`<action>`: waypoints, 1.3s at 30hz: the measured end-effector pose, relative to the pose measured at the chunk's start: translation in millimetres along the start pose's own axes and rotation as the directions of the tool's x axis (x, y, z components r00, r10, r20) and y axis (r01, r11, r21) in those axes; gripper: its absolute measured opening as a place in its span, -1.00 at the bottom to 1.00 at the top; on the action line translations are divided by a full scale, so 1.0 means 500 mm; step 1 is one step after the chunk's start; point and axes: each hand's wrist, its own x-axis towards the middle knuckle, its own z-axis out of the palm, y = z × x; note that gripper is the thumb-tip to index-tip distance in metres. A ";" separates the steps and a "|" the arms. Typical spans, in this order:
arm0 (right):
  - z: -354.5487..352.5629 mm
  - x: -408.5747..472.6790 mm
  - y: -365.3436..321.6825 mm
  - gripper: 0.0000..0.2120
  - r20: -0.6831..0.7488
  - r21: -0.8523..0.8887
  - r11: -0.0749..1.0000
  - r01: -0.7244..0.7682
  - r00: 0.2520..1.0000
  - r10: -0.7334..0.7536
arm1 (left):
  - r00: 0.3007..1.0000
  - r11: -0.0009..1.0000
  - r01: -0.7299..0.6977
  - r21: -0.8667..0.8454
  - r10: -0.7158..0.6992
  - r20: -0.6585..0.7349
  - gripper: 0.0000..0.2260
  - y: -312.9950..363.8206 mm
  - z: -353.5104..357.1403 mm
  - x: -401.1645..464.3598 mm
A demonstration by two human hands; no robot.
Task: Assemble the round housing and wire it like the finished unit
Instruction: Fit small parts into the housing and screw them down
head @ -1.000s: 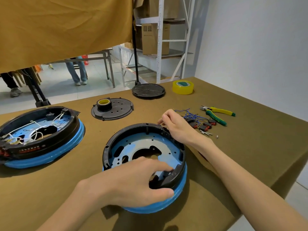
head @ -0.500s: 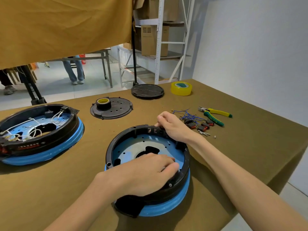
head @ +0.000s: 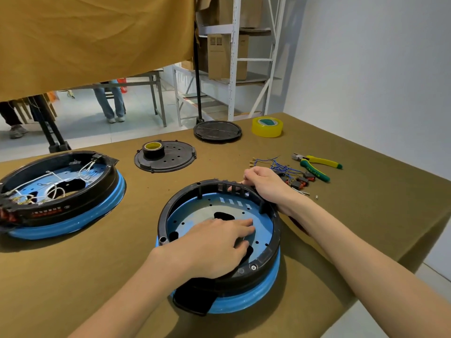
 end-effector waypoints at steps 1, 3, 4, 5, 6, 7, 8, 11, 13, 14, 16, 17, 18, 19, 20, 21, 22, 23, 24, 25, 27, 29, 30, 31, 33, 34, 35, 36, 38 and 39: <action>-0.001 -0.001 0.001 -0.74 -0.008 0.001 1.000 0.003 1.000 -0.003 | 1.000 1.000 -0.001 0.004 0.001 0.005 -0.56 0.000 0.001 0.001; 0.000 -0.002 0.003 -0.73 -0.019 0.002 1.000 0.006 1.000 -0.006 | 1.000 1.000 -0.004 0.005 0.004 0.005 -0.56 -0.001 0.002 0.002; 0.001 -0.001 0.004 -0.73 -0.018 0.007 1.000 0.004 1.000 -0.004 | 1.000 1.000 -0.005 -0.001 0.005 0.006 -0.56 -0.002 0.002 0.002; 0.002 -0.001 0.004 -0.73 -0.013 0.011 1.000 0.003 1.000 -0.003 | 1.000 1.000 -0.006 -0.011 0.006 0.009 -0.55 -0.003 0.002 0.002; 0.004 0.001 0.004 -0.73 -0.008 0.013 1.000 0.003 1.000 -0.003 | 1.000 1.000 -0.008 -0.022 0.008 0.015 -0.55 -0.005 0.002 0.001; 0.005 0.001 0.003 -0.74 -0.003 0.014 1.000 0.004 1.000 -0.004 | 1.000 0.999 -0.013 -0.034 0.013 0.019 -0.55 -0.007 0.001 0.001; 0.006 0.002 0.003 -0.74 0.001 0.016 1.000 0.005 1.000 -0.005 | 1.000 0.999 -0.018 -0.044 0.019 0.020 -0.55 -0.008 0.000 0.000; 0.004 0.003 0.001 -0.73 -0.012 0.024 1.000 0.014 1.000 -0.013 | 0.999 0.998 -0.021 -0.059 0.022 0.026 -0.54 -0.008 -0.003 0.003; 0.006 0.005 0.003 -0.73 -0.025 0.028 0.999 0.026 0.999 -0.025 | 0.999 0.998 -0.020 -0.066 0.022 0.027 -0.53 -0.008 -0.004 0.003; 0.008 0.007 0.004 -0.73 -0.028 0.023 0.999 0.032 0.999 -0.031 | 0.999 0.997 -0.019 -0.073 0.021 0.025 -0.53 -0.008 -0.003 0.003; 0.015 0.010 0.007 -0.73 -0.034 -0.007 0.999 0.045 0.998 -0.045 | 1.000 0.995 -0.017 -0.094 0.019 0.025 -0.53 -0.008 -0.002 0.004; 0.019 0.012 0.008 -0.73 -0.039 -0.020 0.999 0.050 0.998 -0.051 | 0.999 0.994 -0.015 -0.106 0.018 0.026 -0.53 -0.008 -0.002 0.004; 0.022 0.013 0.009 -0.73 -0.044 -0.033 0.998 0.057 0.997 -0.058 | 0.999 0.993 -0.014 -0.121 0.017 0.027 -0.53 -0.007 -0.003 0.003; 0.023 0.015 0.009 -0.73 -0.047 -0.046 0.997 0.065 0.997 -0.067 | 0.999 0.990 -0.011 -0.141 0.015 0.028 -0.53 -0.007 -0.004 0.003; 0.022 0.016 0.008 -0.73 -0.046 -0.057 0.996 0.072 0.996 -0.075 | 0.999 0.987 -0.005 -0.159 0.010 0.031 -0.52 -0.006 -0.005 0.003; 0.021 0.017 0.008 -0.74 -0.041 -0.065 0.995 0.075 0.996 -0.078 | 0.999 0.985 0.004 -0.173 0.003 0.036 -0.51 -0.005 -0.006 0.002; 0.020 0.017 0.007 -0.75 -0.035 -0.071 0.994 0.077 0.996 -0.079 | 0.999 0.984 0.012 -0.178 -0.005 0.041 -0.48 -0.004 -0.006 0.001; 0.020 0.017 0.005 -0.75 -0.028 -0.074 0.994 0.077 0.996 -0.080 | 0.999 0.984 0.020 -0.176 -0.012 0.046 -0.45 -0.002 -0.006 0.001; 0.020 0.015 0.004 -0.76 -0.025 -0.062 0.995 0.078 0.997 -0.079 | 0.999 0.985 0.023 -0.169 -0.016 0.048 -0.42 0.000 -0.006 -0.001; 0.021 0.013 0.003 -0.77 -0.029 -0.022 0.996 0.082 0.996 -0.083 | 0.999 0.986 0.023 -0.163 -0.016 0.045 -0.39 0.001 -0.005 -0.003; 0.017 0.004 0.007 -0.78 -0.078 0.123 0.986 0.113 0.992 -0.104 | 0.999 0.986 0.027 -0.164 -0.022 0.029 -0.33 0.001 -0.002 -0.006; 0.001 -0.014 0.012 -0.82 -0.151 0.243 0.961 0.135 0.983 -0.100 | 0.999 0.983 0.044 -0.179 -0.043 0.010 -0.27 -0.002 -0.005 -0.009; -0.010 -0.025 0.016 -0.83 -0.162 0.291 0.946 0.140 0.982 -0.095 | 0.999 0.981 0.051 -0.188 -0.052 0.001 -0.25 -0.004 -0.007 -0.010; -0.020 -0.038 0.021 -0.84 -0.154 0.332 0.932 0.147 0.983 -0.100 | 0.998 0.979 0.055 -0.195 -0.058 -0.006 -0.24 -0.005 -0.010 -0.009; -0.035 -0.065 0.031 -0.86 -0.127 0.364 0.915 0.174 0.983 -0.136 | 0.998 0.980 0.056 -0.192 -0.060 -0.015 -0.25 -0.006 -0.014 -0.007; -0.039 -0.078 0.036 -0.87 -0.123 0.347 0.918 0.193 0.979 -0.160 | 0.998 0.981 0.056 -0.186 -0.060 -0.016 -0.25 -0.005 -0.016 -0.006; -0.041 -0.089 0.041 -0.87 -0.122 0.320 0.923 0.212 0.976 -0.182 | 0.998 0.981 0.059 -0.183 -0.063 -0.015 -0.25 -0.004 -0.017 -0.006; -0.041 -0.097 0.045 -0.86 -0.116 0.300 0.927 0.224 0.973 -0.197 | 0.998 0.981 0.065 -0.184 -0.068 -0.010 -0.24 -0.003 -0.017 -0.006; -0.040 -0.107 0.051 -0.86 -0.092 0.298 0.931 0.213 0.977 -0.194 | 0.997 0.979 0.075 -0.190 -0.077 -0.003 -0.25 -0.002 -0.017 -0.009; -0.038 -0.110 0.054 -0.86 -0.079 0.311 0.930 0.195 0.981 -0.179 | 0.997 0.978 0.076 -0.192 -0.078 -0.002 -0.25 -0.002 -0.016 -0.009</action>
